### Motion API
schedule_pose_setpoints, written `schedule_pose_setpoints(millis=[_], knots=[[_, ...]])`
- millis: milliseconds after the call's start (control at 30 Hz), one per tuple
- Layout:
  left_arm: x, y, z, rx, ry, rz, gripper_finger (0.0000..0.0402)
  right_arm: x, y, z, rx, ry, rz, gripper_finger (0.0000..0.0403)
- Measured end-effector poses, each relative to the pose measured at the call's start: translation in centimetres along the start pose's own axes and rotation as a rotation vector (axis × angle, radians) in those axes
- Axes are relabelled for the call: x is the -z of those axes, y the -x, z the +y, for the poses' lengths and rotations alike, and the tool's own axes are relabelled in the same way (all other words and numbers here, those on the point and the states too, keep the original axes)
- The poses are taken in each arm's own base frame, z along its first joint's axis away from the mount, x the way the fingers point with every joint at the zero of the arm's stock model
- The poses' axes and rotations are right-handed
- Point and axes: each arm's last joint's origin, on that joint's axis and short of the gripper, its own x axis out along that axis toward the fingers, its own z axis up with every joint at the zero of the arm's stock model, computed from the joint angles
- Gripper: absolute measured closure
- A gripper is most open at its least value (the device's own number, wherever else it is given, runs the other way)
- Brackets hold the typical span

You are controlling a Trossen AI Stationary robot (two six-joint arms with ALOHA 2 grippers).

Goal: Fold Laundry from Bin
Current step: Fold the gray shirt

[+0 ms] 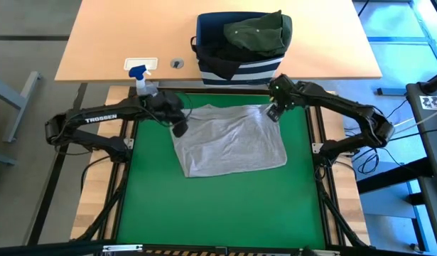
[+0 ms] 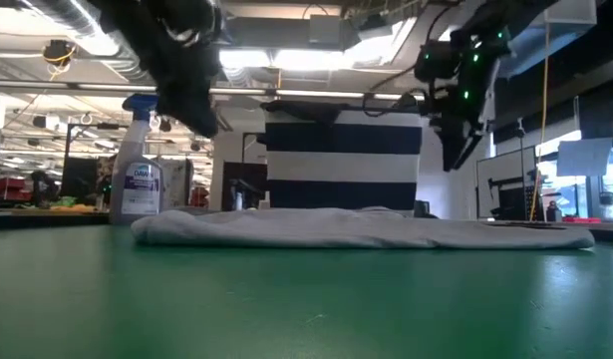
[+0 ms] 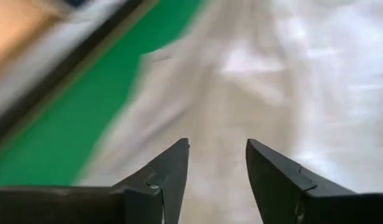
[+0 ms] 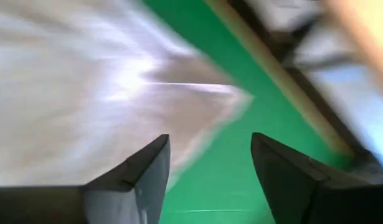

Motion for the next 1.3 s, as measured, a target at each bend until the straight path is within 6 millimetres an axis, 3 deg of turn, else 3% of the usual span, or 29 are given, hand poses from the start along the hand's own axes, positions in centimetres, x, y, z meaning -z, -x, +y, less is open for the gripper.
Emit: schedule_pose_setpoints(millis=[133, 333, 467, 600, 767, 900, 1167, 1300], knots=[[1.5, -1.0, -2.5, 0.197, 0.018, 0.038, 0.0241, 1.1, 0.2, 2.0, -0.331, 0.044, -0.046, 0.0169], [6.1, -3.5, -6.7, 0.326, -0.024, 0.187, 0.0251, 5.7, -2.7, 6.3, -0.498, 0.241, 0.016, 0.0175], [8.8, -5.1, -9.0, 0.343, -0.068, 0.308, 0.0259, 8.6, -4.3, 8.6, -0.530, 0.356, 0.066, 0.0180], [10.8, -6.3, -10.6, 0.309, -0.145, 0.383, 0.0266, 10.5, -5.3, 9.9, -0.455, 0.444, 0.060, 0.0189], [12.6, -7.4, -11.2, 0.255, -0.212, 0.473, 0.0270, 11.6, -5.6, 10.9, -0.351, 0.518, 0.035, 0.0199], [13.3, -7.2, -11.0, 0.218, -0.240, 0.547, 0.0270, 12.3, -5.5, 11.3, -0.315, 0.566, 0.079, 0.0204], [14.7, -4.3, -9.3, 0.122, -0.358, 0.734, 0.0282, 12.6, -5.4, 11.7, -0.282, 0.593, 0.080, 0.0215], [13.5, -2.9, -9.8, 0.208, -0.320, 0.693, 0.0287, 11.6, -4.5, 12.1, -0.347, 0.553, 0.070, 0.0220]])
